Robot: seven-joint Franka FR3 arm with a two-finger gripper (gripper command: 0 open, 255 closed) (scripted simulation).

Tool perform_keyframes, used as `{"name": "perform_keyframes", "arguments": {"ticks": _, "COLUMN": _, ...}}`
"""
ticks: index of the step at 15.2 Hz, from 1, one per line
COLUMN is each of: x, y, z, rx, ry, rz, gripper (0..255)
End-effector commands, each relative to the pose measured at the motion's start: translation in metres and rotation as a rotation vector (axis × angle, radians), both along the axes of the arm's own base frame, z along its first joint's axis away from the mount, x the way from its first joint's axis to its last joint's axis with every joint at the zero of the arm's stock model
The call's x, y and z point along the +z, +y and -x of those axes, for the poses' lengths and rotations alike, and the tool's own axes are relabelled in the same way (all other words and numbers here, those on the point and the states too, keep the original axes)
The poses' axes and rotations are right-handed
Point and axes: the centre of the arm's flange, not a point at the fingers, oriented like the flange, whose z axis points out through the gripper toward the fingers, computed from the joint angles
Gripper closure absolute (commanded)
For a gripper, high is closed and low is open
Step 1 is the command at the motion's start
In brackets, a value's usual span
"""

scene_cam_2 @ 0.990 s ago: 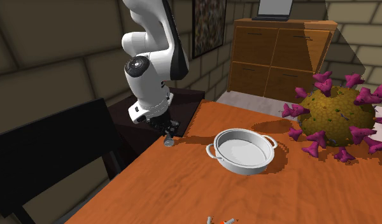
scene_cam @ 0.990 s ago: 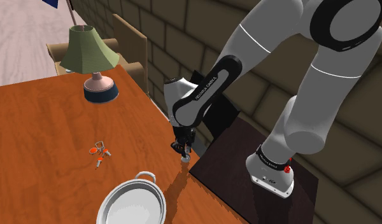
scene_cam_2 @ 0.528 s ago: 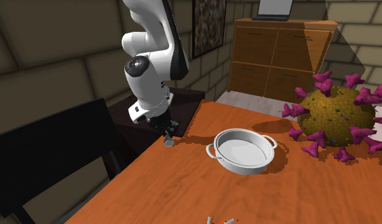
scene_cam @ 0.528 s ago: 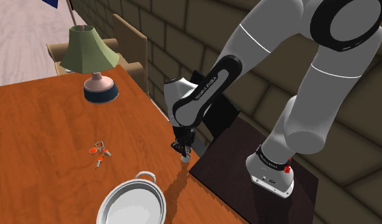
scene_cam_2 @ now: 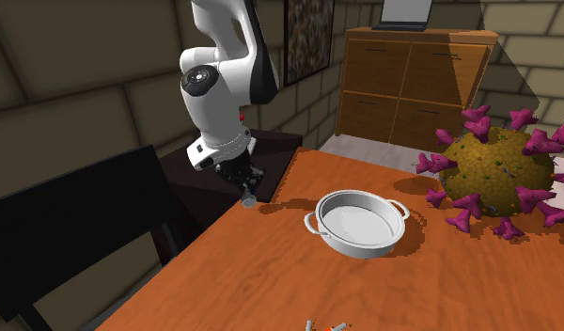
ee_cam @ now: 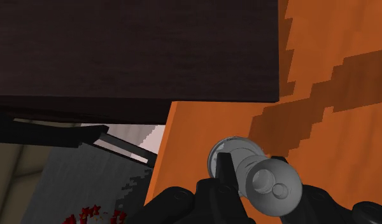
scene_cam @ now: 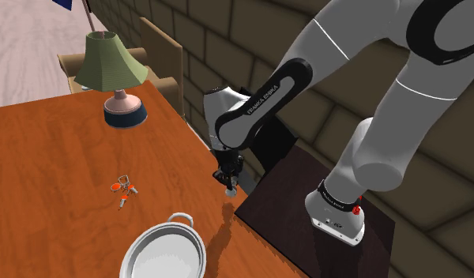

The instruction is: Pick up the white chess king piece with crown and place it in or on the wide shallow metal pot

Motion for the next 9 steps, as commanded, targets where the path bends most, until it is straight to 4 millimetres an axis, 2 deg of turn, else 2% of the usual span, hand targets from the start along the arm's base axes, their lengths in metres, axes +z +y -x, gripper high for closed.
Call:
{"name": "perform_keyframes", "arguments": {"ticks": 1, "x": 0.011, "y": 0.0, "z": 0.0, "rx": 0.0, "ry": 0.001, "rz": 0.0, "gripper": 255}}
{"name": "perform_keyframes", "arguments": {"ticks": 9, "x": 0.053, "y": 0.0, "z": 0.0, "rx": 0.0, "ry": 0.001, "rz": 0.0, "gripper": 255}}
